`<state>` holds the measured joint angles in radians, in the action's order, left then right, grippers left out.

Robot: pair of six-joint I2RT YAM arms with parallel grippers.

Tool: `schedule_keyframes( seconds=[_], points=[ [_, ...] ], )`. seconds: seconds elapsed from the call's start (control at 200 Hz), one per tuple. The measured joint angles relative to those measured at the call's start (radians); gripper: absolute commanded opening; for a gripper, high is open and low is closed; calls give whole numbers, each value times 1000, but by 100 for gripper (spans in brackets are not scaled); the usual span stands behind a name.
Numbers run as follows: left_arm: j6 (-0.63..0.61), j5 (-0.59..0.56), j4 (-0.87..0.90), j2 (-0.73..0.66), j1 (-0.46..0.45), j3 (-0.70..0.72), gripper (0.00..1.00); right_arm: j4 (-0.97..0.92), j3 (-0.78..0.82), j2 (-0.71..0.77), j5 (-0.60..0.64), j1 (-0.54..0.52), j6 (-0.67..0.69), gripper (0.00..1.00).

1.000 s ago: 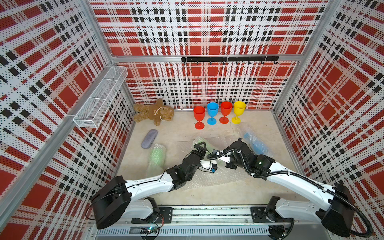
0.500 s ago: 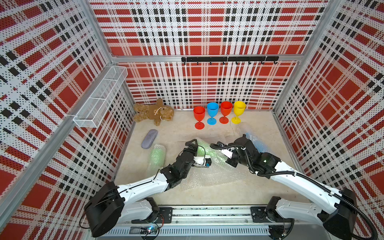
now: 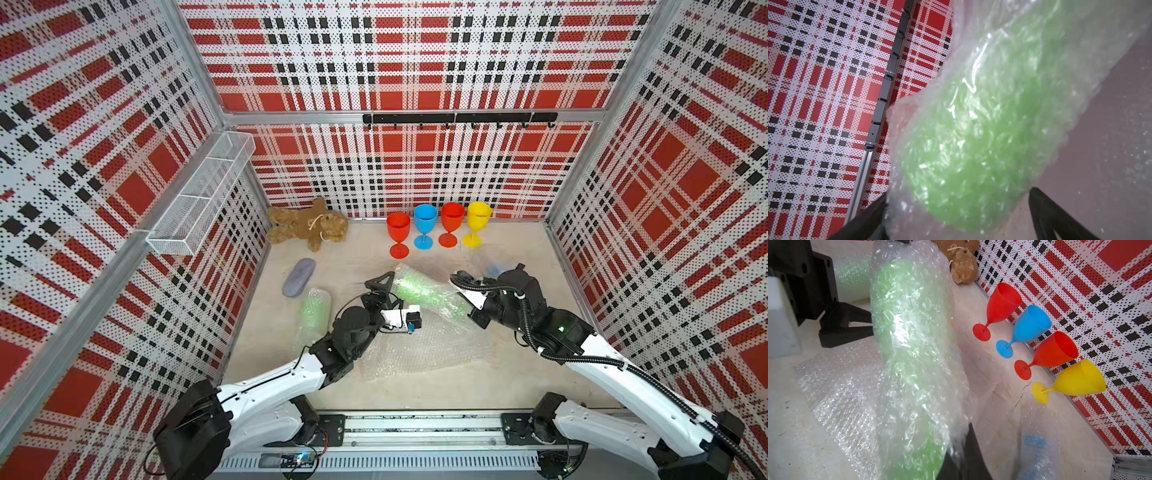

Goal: Unpack wine glasses from bubble wrap
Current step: Place the bubble wrap at the center of the board.

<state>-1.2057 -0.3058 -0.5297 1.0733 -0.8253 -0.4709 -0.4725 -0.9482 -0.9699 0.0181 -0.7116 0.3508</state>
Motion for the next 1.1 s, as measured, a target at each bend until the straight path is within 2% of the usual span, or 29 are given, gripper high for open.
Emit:
schedule_keyframes(
  seconds=[0.316,0.576,0.711,0.852,1.102],
  points=[
    [91,17,-51,17,59,6,98,14,-24,0,-2,17,-36,0],
    [202,-39,-44,74,87,-29,98,21,-55,0,26,28,-77,0],
    [357,-173,-29,113,95,-125,98,22,-55,-7,48,30,-109,0],
    [592,-303,59,116,95,-235,98,29,-55,-32,68,33,-170,0],
    [1037,-256,459,153,103,-470,98,-6,-113,-145,91,34,-341,0]
  ],
)
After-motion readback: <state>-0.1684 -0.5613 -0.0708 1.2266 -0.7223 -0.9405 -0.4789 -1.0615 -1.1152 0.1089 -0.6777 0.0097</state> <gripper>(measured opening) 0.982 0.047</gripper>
